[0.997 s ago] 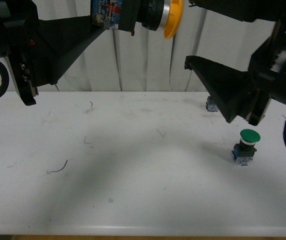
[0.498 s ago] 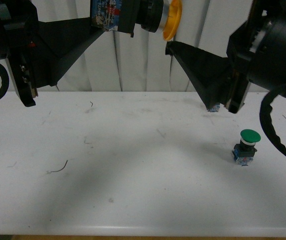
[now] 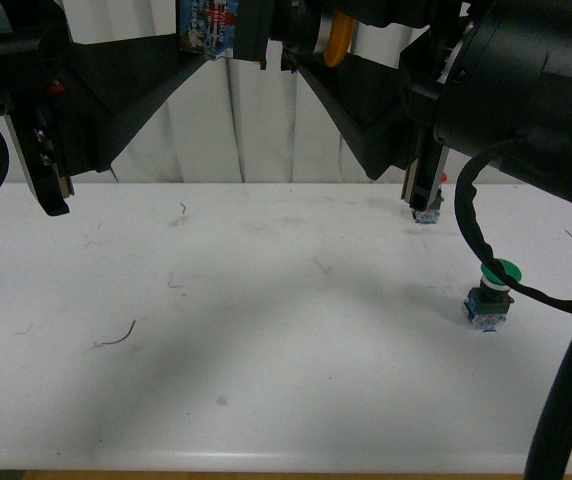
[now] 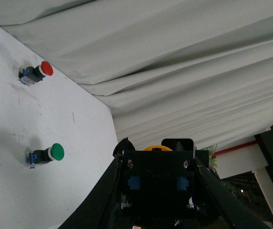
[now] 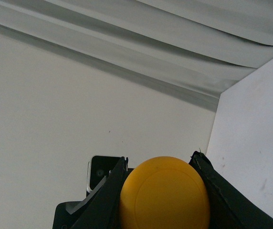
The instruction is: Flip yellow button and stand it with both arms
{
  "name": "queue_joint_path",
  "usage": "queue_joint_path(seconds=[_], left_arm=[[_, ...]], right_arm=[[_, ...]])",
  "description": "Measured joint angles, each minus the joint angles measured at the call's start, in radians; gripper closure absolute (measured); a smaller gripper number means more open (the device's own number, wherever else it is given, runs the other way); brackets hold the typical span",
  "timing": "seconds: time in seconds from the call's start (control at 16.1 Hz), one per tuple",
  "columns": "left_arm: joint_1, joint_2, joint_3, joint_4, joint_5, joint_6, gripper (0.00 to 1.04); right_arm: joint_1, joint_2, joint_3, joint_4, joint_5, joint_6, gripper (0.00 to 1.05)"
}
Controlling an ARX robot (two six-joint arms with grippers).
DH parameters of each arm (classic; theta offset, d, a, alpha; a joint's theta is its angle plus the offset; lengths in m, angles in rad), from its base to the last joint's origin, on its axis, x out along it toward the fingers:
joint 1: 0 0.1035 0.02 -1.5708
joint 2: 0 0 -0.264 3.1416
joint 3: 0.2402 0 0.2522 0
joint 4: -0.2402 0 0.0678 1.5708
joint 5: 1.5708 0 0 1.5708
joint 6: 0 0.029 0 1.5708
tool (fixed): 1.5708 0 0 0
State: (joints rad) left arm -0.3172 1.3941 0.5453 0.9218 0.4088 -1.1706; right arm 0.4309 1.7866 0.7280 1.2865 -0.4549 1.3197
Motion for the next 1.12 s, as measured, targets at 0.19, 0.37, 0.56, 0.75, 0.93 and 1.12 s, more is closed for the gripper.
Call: queue_joint_path(seconds=[0.19,0.37,0.56,0.75,0.93,1.12], left_arm=[[0.0,0.0,0.0,-0.003,0.0,0.0,0.7],[0.0,0.0,0.0,-0.005,0.003,0.002,0.56],[0.02,-0.011,-0.001,-0.004,0.022,0.006,0.18],[0.133,-0.092,-0.029,-0.053,0.076,0.024,0.07],[0.26,-0.228,-0.077,-0.204,0.123,0.107,0.07],[0.314,-0.372,-0.103,-0.356,0.106,0.235,0.07]], right_arm=[[-0.003,0.001,0.0,0.0,0.0,0.0,0.69],[-0.006,0.005,0.0,0.0,-0.005,-0.005,0.69],[-0.021,0.008,0.0,-0.005,0.006,-0.011,0.69],[-0.041,0.008,-0.004,-0.005,0.012,-0.011,0.69],[-0.06,0.008,-0.011,-0.005,0.008,-0.011,0.69],[-0.068,0.008,-0.018,-0.006,0.009,-0.011,0.69]])
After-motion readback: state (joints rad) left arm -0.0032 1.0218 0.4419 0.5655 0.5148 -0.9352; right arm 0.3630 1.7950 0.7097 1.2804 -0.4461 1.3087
